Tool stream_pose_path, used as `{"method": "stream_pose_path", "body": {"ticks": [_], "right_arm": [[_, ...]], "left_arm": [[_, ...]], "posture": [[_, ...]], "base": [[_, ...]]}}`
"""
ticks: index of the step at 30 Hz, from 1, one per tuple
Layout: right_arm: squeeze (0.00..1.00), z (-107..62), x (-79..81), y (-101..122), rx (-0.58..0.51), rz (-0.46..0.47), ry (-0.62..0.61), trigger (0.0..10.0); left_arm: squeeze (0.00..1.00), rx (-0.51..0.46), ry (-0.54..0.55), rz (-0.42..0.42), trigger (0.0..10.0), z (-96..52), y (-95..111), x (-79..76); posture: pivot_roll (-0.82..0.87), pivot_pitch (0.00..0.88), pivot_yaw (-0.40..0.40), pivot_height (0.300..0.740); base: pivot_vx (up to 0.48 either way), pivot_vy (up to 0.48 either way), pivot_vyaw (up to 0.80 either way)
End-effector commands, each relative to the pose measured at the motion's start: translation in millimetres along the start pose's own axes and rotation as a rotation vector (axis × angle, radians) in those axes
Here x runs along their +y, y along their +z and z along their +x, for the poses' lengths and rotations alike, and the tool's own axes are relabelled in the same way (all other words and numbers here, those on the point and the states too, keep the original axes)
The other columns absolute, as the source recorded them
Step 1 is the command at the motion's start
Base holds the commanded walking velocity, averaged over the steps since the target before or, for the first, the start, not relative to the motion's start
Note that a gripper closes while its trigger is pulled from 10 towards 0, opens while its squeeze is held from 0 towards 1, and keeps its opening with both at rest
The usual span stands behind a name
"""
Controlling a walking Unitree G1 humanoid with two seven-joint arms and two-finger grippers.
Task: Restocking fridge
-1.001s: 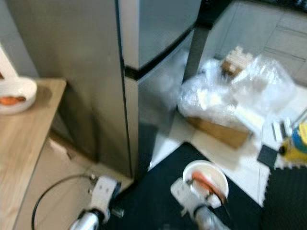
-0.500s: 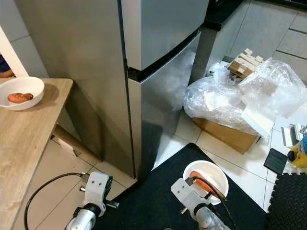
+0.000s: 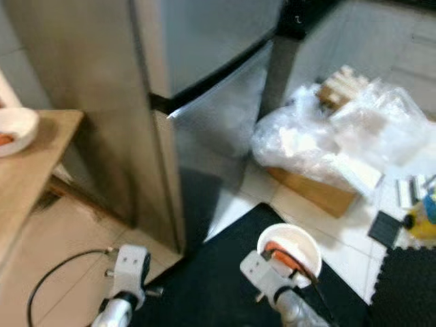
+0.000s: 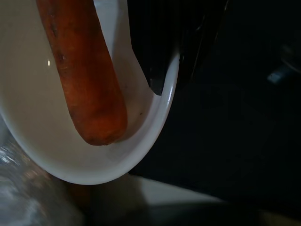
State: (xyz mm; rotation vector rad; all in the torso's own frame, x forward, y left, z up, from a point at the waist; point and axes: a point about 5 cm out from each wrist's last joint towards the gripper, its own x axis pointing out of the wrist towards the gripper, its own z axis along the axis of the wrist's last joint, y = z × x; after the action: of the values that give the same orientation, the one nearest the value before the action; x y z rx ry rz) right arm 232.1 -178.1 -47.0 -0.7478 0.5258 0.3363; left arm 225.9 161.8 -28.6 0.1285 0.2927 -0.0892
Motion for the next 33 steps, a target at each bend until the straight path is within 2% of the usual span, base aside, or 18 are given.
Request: {"method": "stream_pose_path", "body": {"ticks": [1,25,33], "right_arm": [[0.0,-0.7,7.7,2.0,-0.006,0.015,0.006,10.0],[0.0,-0.1,10.0,4.2,-0.012,0.01,0.013,10.0],[0.0,-0.1,10.9,4.5,-0.011,0.013,0.013,10.0]], "left_arm": [[0.0,0.049,0.015,-0.009,10.0,-7.9,-11.6,3.3],[0.0,0.066,0.021,0.017,10.0,-10.3,-14.9,8.2],[0.0,0.051,0.028,0.013,10.0,-8.9,-12.2,9.4]], "posture": [[-0.09,0.085,-0.064,0.74],[-0.08,0.093,-0.065,0.74],[-0.08,0.096,-0.064,0.74]], "base": [[0.0,0.0,0.0],[0.0,0.0,0.0],[0.336,0.0,0.0]]}}
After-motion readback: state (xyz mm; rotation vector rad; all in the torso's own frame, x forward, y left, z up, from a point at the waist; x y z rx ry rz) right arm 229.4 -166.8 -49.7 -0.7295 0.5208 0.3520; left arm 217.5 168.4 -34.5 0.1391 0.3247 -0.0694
